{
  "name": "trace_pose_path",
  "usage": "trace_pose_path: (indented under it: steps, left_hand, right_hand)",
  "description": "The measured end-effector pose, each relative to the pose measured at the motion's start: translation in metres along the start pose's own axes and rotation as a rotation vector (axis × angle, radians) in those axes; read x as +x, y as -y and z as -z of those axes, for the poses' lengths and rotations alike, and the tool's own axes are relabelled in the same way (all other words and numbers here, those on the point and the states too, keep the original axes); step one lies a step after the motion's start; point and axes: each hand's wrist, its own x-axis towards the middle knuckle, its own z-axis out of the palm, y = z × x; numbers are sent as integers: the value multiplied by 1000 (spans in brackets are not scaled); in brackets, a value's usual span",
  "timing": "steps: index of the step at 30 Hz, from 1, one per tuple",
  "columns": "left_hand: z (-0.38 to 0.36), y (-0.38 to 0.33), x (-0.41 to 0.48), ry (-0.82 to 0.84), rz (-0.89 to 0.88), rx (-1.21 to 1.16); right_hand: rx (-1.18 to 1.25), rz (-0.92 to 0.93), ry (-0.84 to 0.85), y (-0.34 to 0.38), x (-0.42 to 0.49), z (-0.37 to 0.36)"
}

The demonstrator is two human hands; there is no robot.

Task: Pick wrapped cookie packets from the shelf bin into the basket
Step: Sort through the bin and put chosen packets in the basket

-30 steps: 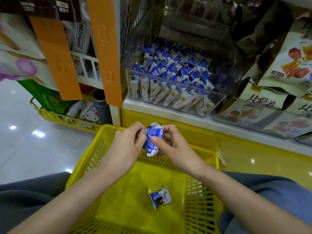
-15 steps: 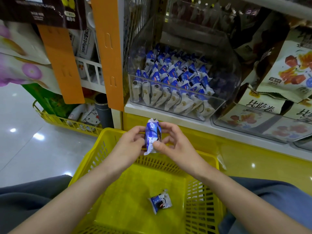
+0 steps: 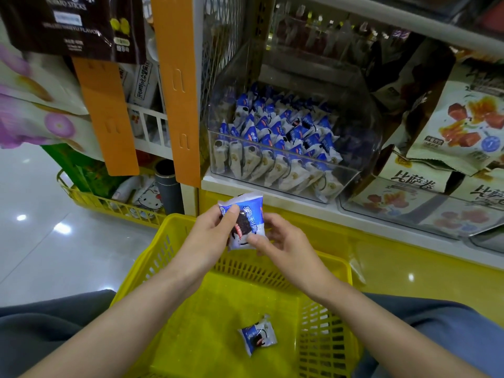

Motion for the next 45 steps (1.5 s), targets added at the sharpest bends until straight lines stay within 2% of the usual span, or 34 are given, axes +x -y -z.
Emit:
trace_pose_path:
  steps: [3,8,11,15,18,21,26,31,34,37,40,45]
  left_hand:
    - [0,-5,-1,-40,26,-17]
    - [-1,-14,0,-71,17,39]
    - [-2,-20,-1,-11,-2,22]
    - [-3,-22,-1,154,32,53]
    - [0,-26,1,142,-20,44]
    - [9,-33,5,68,-79,16]
    - [33,-44,17,-77,-151,-31]
    - [43,-49,26,-148,-125,-90]
    - [43,-52,28,-155,-121,-123]
    - [42,-55,27,-148,-127,-155]
    - [41,-56,25,-141,-123,-168]
    - [42,-57,22,-128,-123,-168]
  right_hand:
    - [55,11,27,6,-2,1]
    - [2,41,18,11,-5,2]
    - [116,28,-8,16,-7,4]
    - [241,-2,-93,25,-2,15]
    - [105,63,-112,37,5,21]
    - [-193,180,-89,56,24,30]
    - [-477,343,-285,87,98,53]
    - [-612,147,-221,81,175,56]
    - [-706,-40,-165,77,201,48]
    - [-819,-146,-133,78,216,42]
    - [-934,-181,-83,80,224,38]
    - [-782,-122,-216,80,226,47]
